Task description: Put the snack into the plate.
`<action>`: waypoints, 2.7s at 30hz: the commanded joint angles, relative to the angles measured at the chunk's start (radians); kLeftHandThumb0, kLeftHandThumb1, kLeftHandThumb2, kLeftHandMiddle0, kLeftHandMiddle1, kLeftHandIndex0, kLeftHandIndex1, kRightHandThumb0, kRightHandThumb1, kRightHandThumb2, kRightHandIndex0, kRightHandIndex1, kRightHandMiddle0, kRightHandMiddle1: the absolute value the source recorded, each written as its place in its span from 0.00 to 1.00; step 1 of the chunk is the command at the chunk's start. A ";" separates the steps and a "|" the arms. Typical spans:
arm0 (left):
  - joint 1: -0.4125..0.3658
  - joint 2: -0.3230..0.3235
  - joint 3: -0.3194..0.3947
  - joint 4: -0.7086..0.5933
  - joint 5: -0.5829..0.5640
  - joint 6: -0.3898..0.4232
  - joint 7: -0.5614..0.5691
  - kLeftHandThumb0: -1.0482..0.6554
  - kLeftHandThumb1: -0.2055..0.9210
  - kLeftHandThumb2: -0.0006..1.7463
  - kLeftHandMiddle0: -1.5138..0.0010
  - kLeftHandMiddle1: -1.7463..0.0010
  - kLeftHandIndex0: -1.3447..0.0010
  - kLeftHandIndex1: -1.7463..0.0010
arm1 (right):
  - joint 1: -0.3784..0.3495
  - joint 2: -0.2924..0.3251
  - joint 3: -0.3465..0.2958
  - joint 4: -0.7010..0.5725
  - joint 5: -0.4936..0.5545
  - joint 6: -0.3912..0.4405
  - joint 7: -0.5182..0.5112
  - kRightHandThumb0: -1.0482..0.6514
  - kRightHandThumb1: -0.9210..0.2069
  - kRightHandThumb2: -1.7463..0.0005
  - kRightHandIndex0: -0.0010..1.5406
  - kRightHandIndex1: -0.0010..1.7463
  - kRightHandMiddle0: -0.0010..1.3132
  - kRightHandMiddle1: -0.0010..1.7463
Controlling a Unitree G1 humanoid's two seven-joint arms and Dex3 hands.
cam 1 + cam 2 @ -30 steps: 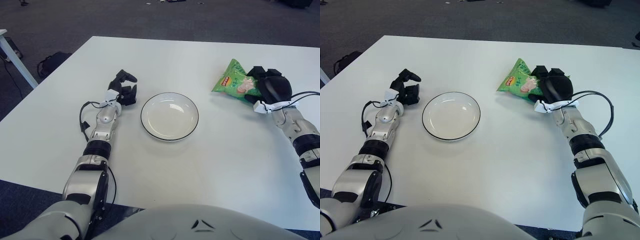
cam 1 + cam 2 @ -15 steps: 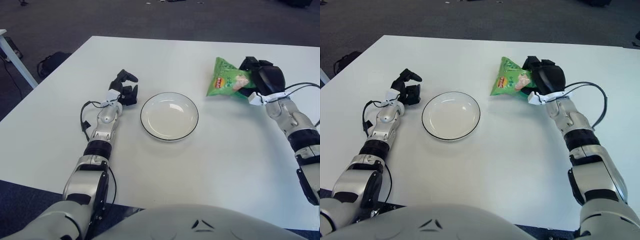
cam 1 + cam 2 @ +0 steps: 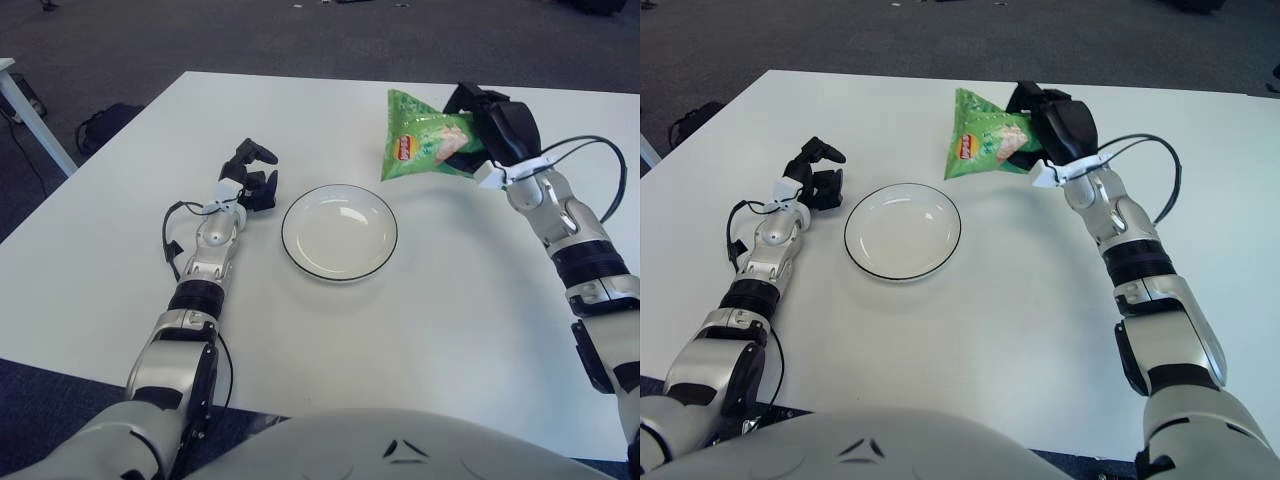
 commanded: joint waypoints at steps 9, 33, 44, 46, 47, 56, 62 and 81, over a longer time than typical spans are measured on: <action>0.062 -0.023 -0.014 0.062 0.019 0.032 0.021 0.36 0.61 0.63 0.19 0.00 0.64 0.00 | -0.020 0.113 0.029 -0.222 -0.017 0.023 0.120 0.62 0.70 0.14 0.51 0.94 0.40 1.00; 0.065 -0.024 -0.027 0.066 0.029 0.006 0.032 0.36 0.59 0.65 0.19 0.00 0.63 0.00 | 0.005 0.208 0.182 -0.212 -0.086 -0.121 0.217 0.62 0.73 0.10 0.51 0.98 0.41 1.00; 0.073 -0.027 -0.020 0.055 0.000 0.015 -0.007 0.36 0.61 0.63 0.18 0.00 0.64 0.00 | 0.018 0.129 0.219 -0.323 -0.151 -0.147 0.389 0.61 0.72 0.13 0.51 1.00 0.45 0.93; 0.073 -0.026 -0.020 0.055 -0.001 0.017 -0.011 0.36 0.61 0.64 0.18 0.00 0.64 0.00 | 0.019 0.119 0.227 -0.342 -0.158 -0.136 0.435 0.61 0.60 0.21 0.40 1.00 0.39 0.96; 0.073 -0.026 -0.021 0.054 -0.001 0.018 -0.013 0.36 0.61 0.64 0.18 0.00 0.64 0.00 | 0.019 0.114 0.231 -0.351 -0.160 -0.132 0.460 0.61 0.51 0.27 0.34 1.00 0.35 0.97; 0.070 -0.021 -0.027 0.066 0.020 0.011 0.005 0.36 0.60 0.64 0.18 0.00 0.64 0.00 | 0.012 0.068 0.256 -0.367 -0.022 -0.220 0.663 0.28 0.11 0.65 0.02 0.19 0.02 0.33; 0.064 -0.012 -0.036 0.094 0.037 -0.021 0.013 0.36 0.59 0.65 0.18 0.00 0.63 0.00 | -0.006 0.063 0.251 -0.346 0.009 -0.254 0.720 0.16 0.01 0.74 0.00 0.02 0.00 0.12; 0.019 0.007 -0.060 0.217 0.089 -0.116 0.073 0.35 0.56 0.68 0.20 0.00 0.61 0.00 | -0.100 0.054 0.230 -0.214 0.231 -0.331 0.903 0.02 0.01 0.85 0.00 0.00 0.00 0.01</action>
